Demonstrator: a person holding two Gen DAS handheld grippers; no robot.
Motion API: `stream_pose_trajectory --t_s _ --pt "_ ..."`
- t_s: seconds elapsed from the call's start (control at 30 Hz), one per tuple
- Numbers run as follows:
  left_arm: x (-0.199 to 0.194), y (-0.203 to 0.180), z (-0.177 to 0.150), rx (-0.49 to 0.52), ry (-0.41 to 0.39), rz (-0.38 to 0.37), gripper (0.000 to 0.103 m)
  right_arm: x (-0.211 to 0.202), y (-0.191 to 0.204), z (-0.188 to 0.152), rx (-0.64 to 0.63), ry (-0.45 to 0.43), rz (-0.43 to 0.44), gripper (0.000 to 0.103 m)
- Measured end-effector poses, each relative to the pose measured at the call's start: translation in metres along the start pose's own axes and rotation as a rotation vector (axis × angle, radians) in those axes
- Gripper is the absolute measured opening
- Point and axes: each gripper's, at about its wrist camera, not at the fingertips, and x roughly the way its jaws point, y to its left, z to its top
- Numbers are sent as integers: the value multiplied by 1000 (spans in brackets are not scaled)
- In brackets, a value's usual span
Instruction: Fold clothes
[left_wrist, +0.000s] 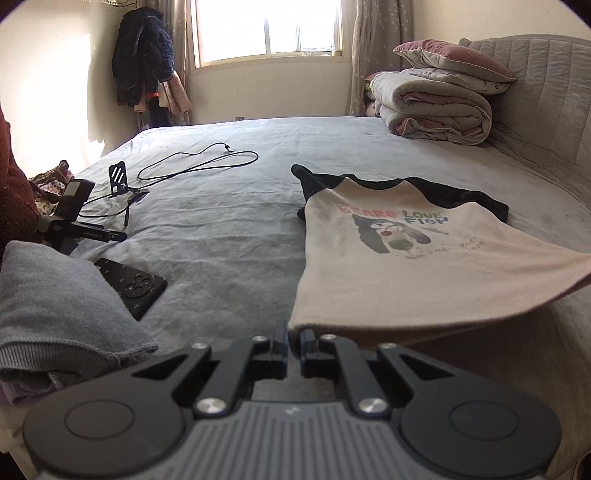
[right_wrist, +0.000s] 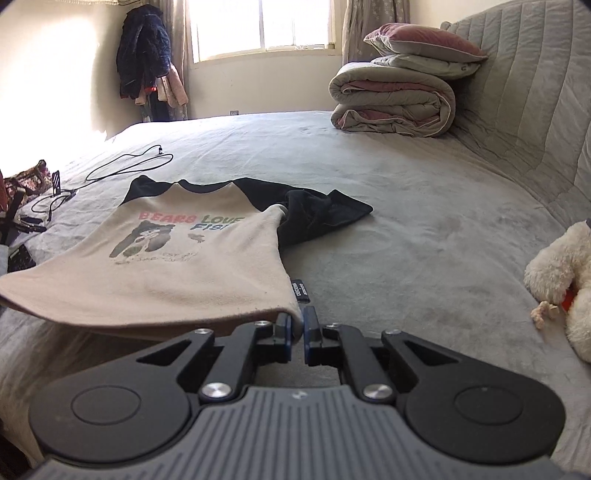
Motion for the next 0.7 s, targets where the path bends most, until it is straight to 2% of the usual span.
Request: stream_pose_trajectory --t_s 0.2,0.43,0.53,0.63,0.7 --pt "-14 -8 -21 64 36 -17 5 -7 2 -14 -71 52 11 6" --pt "-3 -14 -47 119 143 -44 5 5 2 -36 -126 174 24 6" --pt "8 -14 -53 103 195 -65 5 20 -2 -45 -112 238 43 6" --pt "17 -11 -55 65 240 -89 5 38 -15 -53 -34 306 62 7" --pt "14 -8 -51 49 245 -121 7 38 -20 -51 1 304 81 8"
